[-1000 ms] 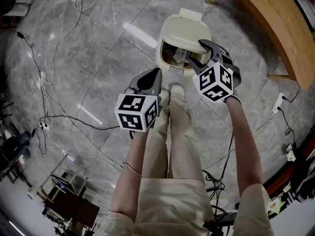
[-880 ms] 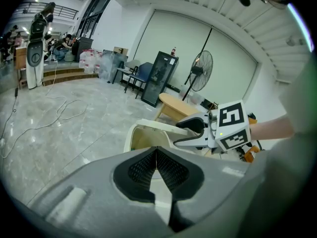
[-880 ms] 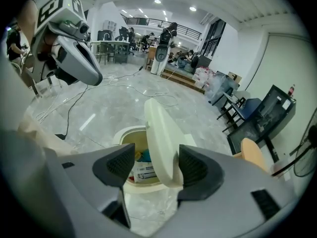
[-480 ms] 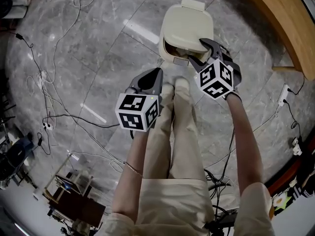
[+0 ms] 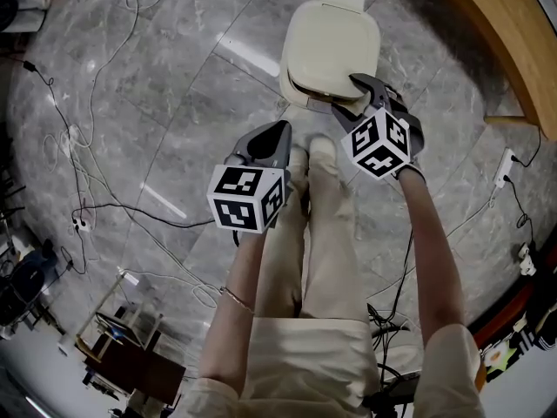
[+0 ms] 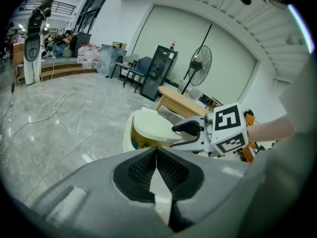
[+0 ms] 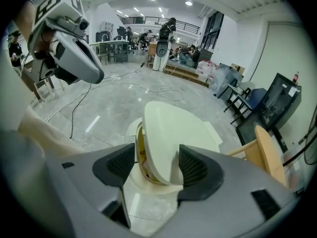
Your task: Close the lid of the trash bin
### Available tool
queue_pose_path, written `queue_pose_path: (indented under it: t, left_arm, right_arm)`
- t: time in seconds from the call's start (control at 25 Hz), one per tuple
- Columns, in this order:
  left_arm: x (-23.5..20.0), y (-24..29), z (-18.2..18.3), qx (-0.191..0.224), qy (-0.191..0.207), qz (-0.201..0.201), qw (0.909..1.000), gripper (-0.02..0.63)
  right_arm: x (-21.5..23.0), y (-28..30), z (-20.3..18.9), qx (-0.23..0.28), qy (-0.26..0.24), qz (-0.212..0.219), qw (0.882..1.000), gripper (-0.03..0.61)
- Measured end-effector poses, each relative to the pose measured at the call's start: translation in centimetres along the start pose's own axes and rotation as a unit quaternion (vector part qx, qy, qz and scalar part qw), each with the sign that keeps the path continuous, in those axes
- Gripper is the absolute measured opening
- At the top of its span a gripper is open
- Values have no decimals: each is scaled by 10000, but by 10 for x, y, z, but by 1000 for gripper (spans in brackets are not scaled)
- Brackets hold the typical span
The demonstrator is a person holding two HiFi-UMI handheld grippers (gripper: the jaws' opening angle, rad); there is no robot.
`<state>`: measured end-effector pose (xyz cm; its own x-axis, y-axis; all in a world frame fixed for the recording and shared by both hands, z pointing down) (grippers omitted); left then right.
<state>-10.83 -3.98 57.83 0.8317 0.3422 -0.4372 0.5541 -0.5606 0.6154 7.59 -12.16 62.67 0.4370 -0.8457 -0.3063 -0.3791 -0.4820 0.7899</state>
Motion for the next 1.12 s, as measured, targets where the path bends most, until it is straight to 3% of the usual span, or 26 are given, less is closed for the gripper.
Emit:
queue_pose_path:
  t: [0.8, 0.96, 1.12]
  left_arm:
    - [-17, 24, -21, -123, -24, -30, 9999, 23]
    - [-20, 28, -24, -161, -43, -39, 9999, 23]
    - [-23, 33, -25, -191, -55, -54, 9998, 23]
  right_arm:
    - [-15, 31, -27, 146, 610, 451, 9970, 262]
    - [-10, 33, -32, 262, 987, 403, 9940, 202]
    - [-3, 36, -37, 328, 1291, 217, 9908, 95]
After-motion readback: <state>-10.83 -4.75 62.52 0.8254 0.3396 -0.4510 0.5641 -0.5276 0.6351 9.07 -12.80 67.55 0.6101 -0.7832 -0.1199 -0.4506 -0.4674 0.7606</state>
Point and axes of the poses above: the fingertips, and each gripper's own axes: y forward along the fingers, x to its right, z out of its top, the point moved 10 cm from there along -y, backward along the fingers, and after that the axes turned 6 degrees about -z, right-handed, at the moved point
